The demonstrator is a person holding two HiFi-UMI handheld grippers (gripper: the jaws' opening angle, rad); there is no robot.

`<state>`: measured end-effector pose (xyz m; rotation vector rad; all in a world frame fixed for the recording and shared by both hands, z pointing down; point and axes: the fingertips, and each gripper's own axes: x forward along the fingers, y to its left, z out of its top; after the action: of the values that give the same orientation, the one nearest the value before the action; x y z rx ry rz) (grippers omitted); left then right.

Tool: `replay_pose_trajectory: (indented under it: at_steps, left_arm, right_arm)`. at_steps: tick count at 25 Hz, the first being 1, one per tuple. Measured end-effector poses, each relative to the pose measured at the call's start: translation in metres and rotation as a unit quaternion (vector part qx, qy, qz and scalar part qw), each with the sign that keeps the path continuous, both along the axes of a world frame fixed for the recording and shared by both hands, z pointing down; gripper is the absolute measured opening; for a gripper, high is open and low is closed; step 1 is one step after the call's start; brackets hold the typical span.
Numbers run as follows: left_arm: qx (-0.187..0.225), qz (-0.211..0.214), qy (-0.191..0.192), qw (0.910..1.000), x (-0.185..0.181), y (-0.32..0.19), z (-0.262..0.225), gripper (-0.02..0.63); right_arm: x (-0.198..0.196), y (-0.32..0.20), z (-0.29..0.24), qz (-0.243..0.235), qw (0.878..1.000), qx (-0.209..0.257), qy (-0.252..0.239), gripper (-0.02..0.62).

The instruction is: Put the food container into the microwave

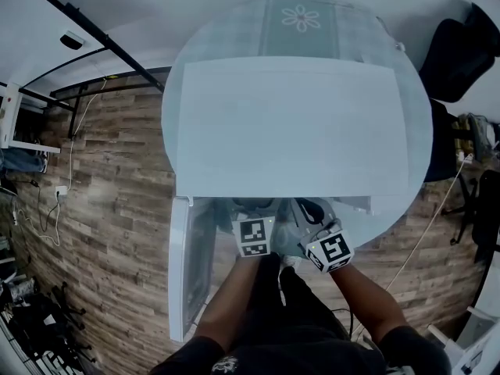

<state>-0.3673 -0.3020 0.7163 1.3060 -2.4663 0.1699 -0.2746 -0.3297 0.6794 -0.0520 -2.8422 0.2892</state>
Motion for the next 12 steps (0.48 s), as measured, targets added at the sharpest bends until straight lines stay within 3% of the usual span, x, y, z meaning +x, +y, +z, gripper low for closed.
replay_pose_trajectory:
  at_steps: [12]
  left_arm:
    - [-0.009,-0.018,-0.011,0.9997,-0.0029,-0.0037,-0.0013,0.531]
  right_arm:
    - [0.0041,0.0014,-0.0043,0.001,1.0,0.001,-0.002,0.002]
